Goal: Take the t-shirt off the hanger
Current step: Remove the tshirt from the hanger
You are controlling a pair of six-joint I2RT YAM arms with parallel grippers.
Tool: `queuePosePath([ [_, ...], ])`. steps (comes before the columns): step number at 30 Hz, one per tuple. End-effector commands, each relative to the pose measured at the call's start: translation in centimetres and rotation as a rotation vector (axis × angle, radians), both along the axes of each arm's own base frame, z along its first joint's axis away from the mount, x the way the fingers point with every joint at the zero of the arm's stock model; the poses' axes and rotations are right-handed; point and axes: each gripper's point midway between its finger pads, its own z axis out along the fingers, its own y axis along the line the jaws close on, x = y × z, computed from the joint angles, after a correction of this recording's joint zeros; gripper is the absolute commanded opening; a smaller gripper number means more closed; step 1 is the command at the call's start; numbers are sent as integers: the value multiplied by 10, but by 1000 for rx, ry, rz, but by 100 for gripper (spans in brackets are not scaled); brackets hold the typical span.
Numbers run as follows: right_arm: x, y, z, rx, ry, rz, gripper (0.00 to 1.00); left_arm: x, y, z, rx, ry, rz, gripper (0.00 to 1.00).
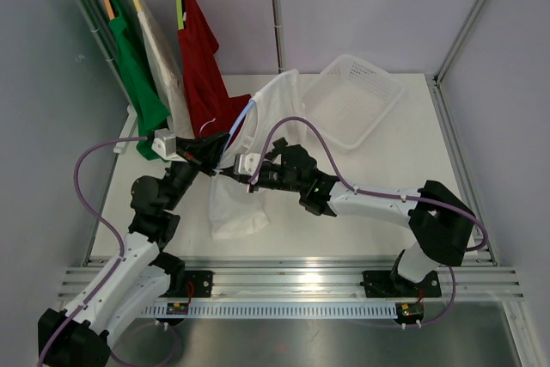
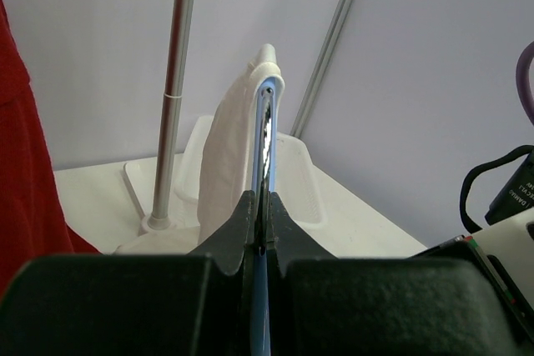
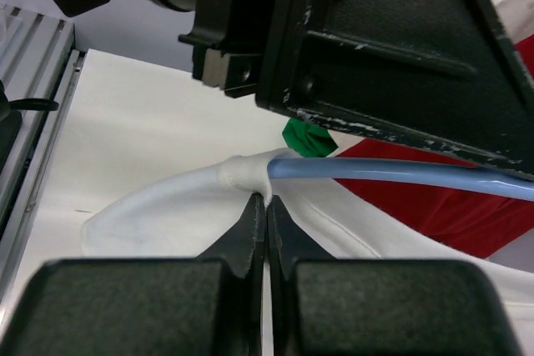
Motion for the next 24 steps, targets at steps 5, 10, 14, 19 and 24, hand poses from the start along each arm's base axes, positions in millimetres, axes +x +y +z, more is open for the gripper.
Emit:
queuePosePath([
  [5,18,-7,67,187,22,-133,0,-20,0,55,-61,-184,-46,0],
  [10,43,-19,91,229,63,-287,0,-30,-3,62,-57,-223,-79,0],
  [14,56,-32,102,277,72,-368,0,-31,-3,60,-42,-220,-79,0],
  [19,68,-48,115,313,87,-446,0,-32,-4,58,-35,-217,-88,0],
  [24,81,-72,130,394,102,-534,0,-36,-5,60,-36,-223,-103,0],
])
